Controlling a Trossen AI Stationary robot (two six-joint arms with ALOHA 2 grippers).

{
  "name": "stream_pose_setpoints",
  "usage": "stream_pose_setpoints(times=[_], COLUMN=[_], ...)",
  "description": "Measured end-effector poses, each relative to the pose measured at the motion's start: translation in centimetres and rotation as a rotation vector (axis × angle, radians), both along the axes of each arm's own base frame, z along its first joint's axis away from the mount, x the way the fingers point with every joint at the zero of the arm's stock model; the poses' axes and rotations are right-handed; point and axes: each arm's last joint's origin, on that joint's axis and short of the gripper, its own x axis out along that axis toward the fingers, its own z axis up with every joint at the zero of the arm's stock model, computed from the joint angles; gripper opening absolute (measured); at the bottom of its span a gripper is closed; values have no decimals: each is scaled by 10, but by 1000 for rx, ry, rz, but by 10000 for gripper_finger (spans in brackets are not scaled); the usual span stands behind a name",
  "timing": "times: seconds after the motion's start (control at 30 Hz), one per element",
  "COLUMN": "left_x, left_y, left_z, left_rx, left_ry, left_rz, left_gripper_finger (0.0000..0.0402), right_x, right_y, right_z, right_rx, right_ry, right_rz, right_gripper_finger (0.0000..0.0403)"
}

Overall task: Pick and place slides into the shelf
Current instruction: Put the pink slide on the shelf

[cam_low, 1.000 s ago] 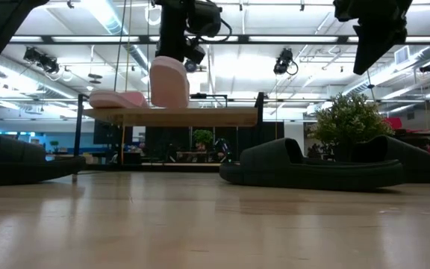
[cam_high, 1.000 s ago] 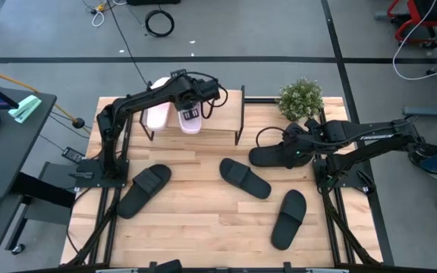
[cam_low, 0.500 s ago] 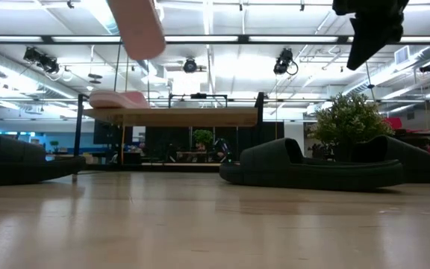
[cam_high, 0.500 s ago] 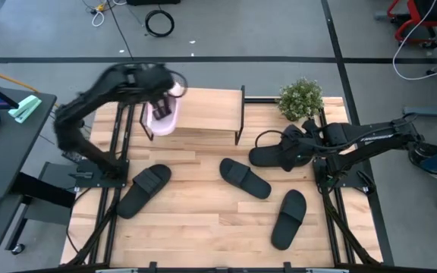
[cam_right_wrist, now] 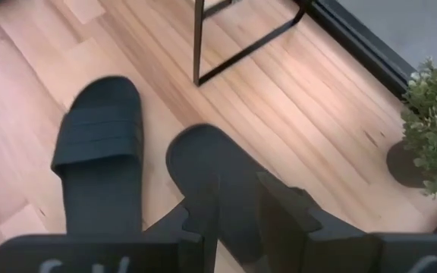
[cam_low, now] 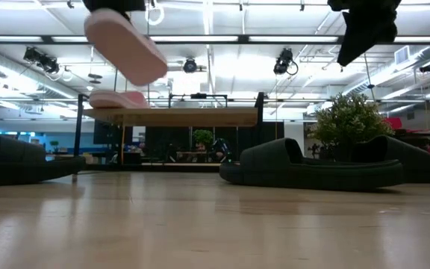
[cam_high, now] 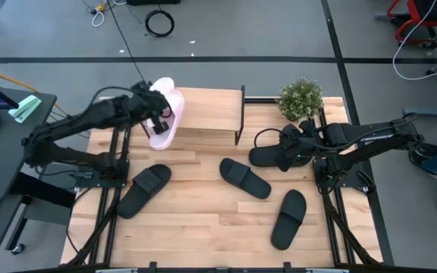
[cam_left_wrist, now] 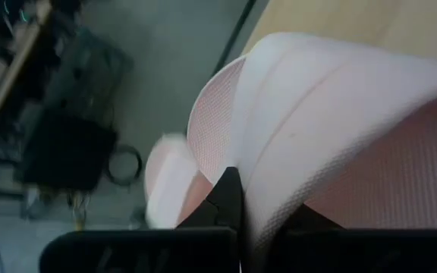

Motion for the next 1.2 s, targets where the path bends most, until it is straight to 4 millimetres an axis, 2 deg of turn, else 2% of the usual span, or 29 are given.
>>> stream_pose_setpoints(times=[0.27,0.43,0.73,0.9,1.2], left_x=[24,32,49,54,50], left_y=[24,41,68,78,80], left_z=[-40,-46,-78,-86,-82], left_rx=[85,111,98,129,209], left_ry=[-90,-188,-73,-29,81], left_rz=[27,87,136,138,158], left_gripper_finger=[12,11,11,11,11], right_x=[4,4,4,4,4], right_y=[0,0,0,0,0], right_z=[3,3,2,2,2], right_rx=[-24,-33,-37,-40,-49], right_ry=[-50,-42,-38,-35,-26], right_rz=[-8,7,13,18,34], right_gripper_finger=[90,90,90,90,90])
